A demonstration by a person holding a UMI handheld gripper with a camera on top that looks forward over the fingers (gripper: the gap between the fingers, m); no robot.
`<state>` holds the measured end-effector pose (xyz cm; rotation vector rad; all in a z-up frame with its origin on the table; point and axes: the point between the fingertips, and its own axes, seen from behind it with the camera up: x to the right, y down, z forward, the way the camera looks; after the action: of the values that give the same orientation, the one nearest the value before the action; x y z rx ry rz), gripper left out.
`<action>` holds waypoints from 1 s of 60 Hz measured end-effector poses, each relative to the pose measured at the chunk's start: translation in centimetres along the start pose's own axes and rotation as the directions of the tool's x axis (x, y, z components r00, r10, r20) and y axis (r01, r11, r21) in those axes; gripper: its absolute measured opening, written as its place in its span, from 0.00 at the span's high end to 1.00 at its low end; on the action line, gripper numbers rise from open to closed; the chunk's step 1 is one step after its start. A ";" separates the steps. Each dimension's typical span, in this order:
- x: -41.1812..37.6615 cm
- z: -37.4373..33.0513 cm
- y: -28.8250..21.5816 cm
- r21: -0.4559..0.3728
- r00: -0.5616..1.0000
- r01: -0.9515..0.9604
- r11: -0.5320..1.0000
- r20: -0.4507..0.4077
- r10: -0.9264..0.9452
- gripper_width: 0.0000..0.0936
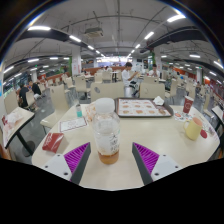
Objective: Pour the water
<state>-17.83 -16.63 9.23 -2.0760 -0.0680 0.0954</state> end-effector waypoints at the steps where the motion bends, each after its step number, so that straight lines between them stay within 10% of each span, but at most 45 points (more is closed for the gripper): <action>1: -0.2 0.6 -0.3 0.009 1.000 -0.006 1.000 -0.004 0.006 0.10; 30: -1.2 7.9 -2.5 0.106 1.000 0.018 0.994 -0.020 -0.016 0.55; 40: -1.3 7.1 -4.7 0.117 0.999 -0.022 0.993 0.032 0.018 0.56; 60: 6.0 2.4 -17.8 0.066 0.705 -0.670 0.740 0.371 0.605 0.56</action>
<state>-12.20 -5.39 23.43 -1.7746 0.4615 0.8513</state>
